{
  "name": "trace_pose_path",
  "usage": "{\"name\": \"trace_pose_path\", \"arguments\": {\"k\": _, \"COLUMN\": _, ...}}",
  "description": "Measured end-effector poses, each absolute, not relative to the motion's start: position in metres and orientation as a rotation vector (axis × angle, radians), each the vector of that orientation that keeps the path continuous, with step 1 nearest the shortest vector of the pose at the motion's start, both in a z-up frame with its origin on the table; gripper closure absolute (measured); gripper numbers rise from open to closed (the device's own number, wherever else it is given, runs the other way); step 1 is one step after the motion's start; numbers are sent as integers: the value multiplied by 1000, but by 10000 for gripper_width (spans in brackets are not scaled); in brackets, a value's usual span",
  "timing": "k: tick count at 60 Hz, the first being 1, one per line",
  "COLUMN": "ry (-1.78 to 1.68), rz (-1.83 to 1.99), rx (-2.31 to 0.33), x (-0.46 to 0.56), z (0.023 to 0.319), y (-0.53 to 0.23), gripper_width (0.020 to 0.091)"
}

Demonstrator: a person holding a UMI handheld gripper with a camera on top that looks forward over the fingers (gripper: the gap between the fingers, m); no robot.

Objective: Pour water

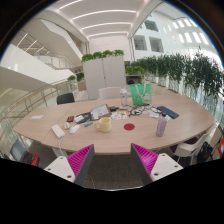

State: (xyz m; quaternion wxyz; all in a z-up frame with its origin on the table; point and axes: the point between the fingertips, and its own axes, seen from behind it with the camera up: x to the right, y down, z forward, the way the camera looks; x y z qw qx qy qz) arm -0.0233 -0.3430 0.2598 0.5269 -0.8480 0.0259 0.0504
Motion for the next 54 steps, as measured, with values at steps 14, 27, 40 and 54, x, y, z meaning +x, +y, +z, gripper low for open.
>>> {"name": "trace_pose_path", "arguments": {"k": 14, "ry": 88, "rz": 111, "rx": -2028, "x": -3, "z": 246, "y": -330, "gripper_width": 296}}
{"name": "trace_pose_path", "arguments": {"k": 27, "ry": 107, "rz": 50, "rx": -1889, "x": 99, "z": 224, "y": -267, "gripper_width": 297}}
{"name": "trace_pose_path", "arguments": {"k": 40, "ry": 190, "rz": -30, "rx": -1829, "x": 243, "z": 150, "y": -147, "gripper_width": 296}}
{"name": "trace_pose_path", "arguments": {"k": 54, "ry": 55, "rz": -99, "rx": -1828, "x": 299, "z": 70, "y": -21, "gripper_width": 295}}
